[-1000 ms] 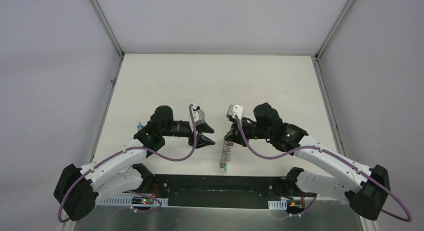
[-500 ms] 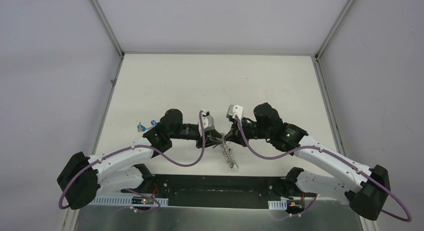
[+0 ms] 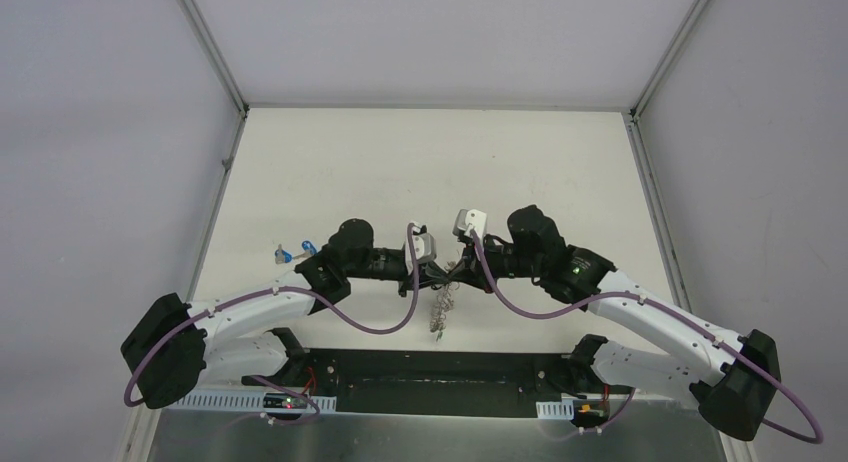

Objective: Put the keys on the keyring

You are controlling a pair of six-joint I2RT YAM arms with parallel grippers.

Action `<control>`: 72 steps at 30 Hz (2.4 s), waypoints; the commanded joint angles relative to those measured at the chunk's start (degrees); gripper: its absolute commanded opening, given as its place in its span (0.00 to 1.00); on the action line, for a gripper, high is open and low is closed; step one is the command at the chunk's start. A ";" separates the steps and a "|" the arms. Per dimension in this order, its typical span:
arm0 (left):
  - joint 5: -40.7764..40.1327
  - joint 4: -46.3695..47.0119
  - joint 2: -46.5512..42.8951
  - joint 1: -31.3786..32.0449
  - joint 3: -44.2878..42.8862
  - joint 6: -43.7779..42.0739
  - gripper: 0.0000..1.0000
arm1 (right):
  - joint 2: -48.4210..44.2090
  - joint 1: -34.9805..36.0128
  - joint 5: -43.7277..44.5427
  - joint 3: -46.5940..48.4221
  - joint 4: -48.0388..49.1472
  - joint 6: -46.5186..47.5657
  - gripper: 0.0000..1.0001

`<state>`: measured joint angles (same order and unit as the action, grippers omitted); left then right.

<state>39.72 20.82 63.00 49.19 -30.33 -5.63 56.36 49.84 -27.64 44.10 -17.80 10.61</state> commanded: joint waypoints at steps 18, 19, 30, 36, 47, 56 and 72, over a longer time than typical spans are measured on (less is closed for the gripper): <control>-9.47 0.91 -5.83 1.00 0.17 5.06 0.00 | -7.88 -4.78 4.57 -6.12 11.72 -17.44 0.81; -9.51 0.83 -5.99 0.94 0.18 5.28 0.00 | -7.70 -5.50 2.79 -6.62 12.26 -18.62 0.78; -9.53 -0.99 -7.32 0.95 -0.30 4.70 0.00 | -5.65 -17.95 -16.17 -11.65 22.99 -31.53 0.65; -9.62 -1.28 -7.20 0.93 -0.35 5.05 0.00 | 1.46 -18.82 -24.98 -10.07 26.65 -35.51 0.62; -11.04 -1.07 -6.68 0.99 -0.46 5.36 0.00 | 3.82 -17.57 -33.51 -9.90 31.80 -38.70 0.55; -12.43 -0.72 -5.81 0.99 -0.08 5.51 0.00 | 4.38 -13.45 -36.74 -9.99 30.67 -38.50 0.53; -11.35 -0.35 -6.05 0.95 0.28 7.35 0.00 | 3.69 -16.36 -22.27 -8.35 22.58 -36.35 0.64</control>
<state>28.32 15.88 57.89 49.58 -30.02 -0.34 57.45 33.61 -50.33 33.50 1.21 -23.99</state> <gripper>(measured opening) 0.009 0.625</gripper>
